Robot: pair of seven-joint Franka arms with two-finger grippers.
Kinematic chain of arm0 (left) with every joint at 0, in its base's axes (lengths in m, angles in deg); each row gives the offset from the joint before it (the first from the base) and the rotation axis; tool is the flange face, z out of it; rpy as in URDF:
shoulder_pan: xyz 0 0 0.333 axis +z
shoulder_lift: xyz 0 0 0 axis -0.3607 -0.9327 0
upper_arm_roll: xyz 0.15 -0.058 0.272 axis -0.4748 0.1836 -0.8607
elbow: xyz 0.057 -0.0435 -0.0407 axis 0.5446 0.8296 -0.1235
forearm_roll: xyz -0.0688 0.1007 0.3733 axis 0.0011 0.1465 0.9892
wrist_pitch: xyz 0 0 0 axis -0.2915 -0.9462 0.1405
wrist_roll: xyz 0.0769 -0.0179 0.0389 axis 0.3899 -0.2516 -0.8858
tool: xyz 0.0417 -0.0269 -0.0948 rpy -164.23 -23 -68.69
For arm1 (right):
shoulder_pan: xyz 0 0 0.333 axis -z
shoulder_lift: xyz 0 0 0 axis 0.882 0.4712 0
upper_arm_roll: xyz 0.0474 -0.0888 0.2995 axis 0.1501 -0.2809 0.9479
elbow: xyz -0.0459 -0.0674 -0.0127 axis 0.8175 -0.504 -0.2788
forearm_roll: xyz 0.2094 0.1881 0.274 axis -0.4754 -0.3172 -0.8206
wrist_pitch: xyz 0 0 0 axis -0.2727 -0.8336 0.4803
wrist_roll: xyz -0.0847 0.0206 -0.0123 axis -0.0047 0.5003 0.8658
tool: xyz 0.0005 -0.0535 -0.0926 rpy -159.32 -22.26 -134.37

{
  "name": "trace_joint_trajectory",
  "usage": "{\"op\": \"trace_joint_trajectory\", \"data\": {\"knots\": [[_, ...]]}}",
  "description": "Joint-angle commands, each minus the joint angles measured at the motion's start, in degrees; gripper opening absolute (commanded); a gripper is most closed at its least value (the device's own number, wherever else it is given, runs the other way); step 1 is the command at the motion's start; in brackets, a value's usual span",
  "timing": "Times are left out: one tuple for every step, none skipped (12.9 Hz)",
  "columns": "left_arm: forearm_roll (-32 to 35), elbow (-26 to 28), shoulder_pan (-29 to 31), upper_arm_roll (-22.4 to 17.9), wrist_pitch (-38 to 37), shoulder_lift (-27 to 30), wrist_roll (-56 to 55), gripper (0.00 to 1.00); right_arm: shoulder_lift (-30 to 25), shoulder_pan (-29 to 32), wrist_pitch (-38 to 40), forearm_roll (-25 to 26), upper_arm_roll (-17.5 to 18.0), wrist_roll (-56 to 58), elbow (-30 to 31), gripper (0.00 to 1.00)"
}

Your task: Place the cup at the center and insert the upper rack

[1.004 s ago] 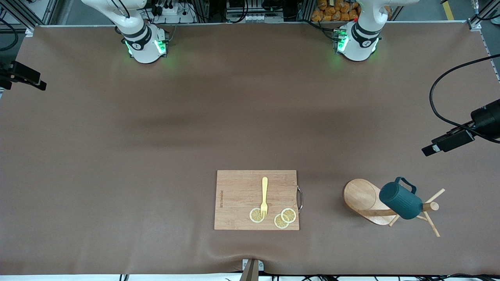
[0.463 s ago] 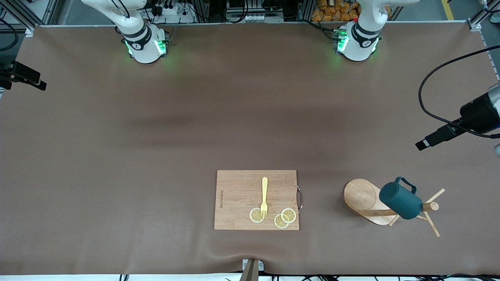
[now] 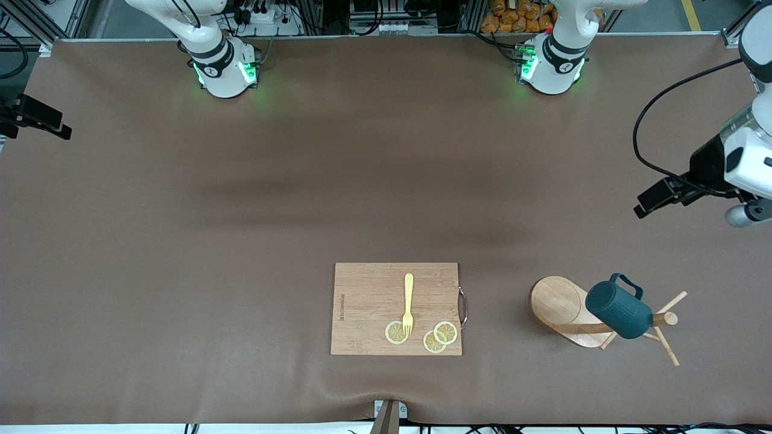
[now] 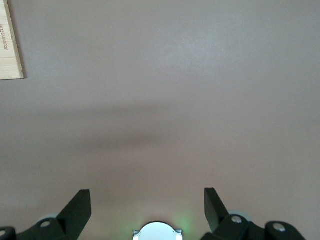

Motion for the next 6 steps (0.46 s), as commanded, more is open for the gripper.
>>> {"op": "trace_joint_trajectory", "data": {"knots": [[1.56, 2.09, 2.36, 1.94, -3.56, 3.22, 5.47, 1.0, 0.32, -0.19, 0.59, 0.2, 0.08, -1.09, -1.12, 1.0], [1.56, 2.09, 2.89, 2.21, -4.97, 4.1, 8.2, 1.0, 0.32, -0.19, 0.59, 0.2, 0.08, -1.09, -1.12, 1.0], [1.56, 2.44, 3.33, 2.3, -5.77, 4.63, 10.58, 1.0, 0.32, -0.19, 0.59, 0.2, 0.08, -1.09, -1.12, 1.0], [1.56, 2.62, 3.42, 2.47, -6.91, 5.16, 11.82, 1.0, 0.32, -0.19, 0.59, 0.2, 0.08, -1.09, -1.12, 1.0], [1.56, 2.62, 3.59, 2.74, -7.96, 5.51, 12.96, 1.0, 0.32, -0.19, 0.59, 0.2, 0.08, -1.09, -1.12, 1.0], [1.56, 2.44, 3.77, 3.78, -8.93, 5.77, 12.89, 1.0, 0.32, -0.19, 0.59, 0.2, 0.08, -1.09, -1.12, 1.0]]}}
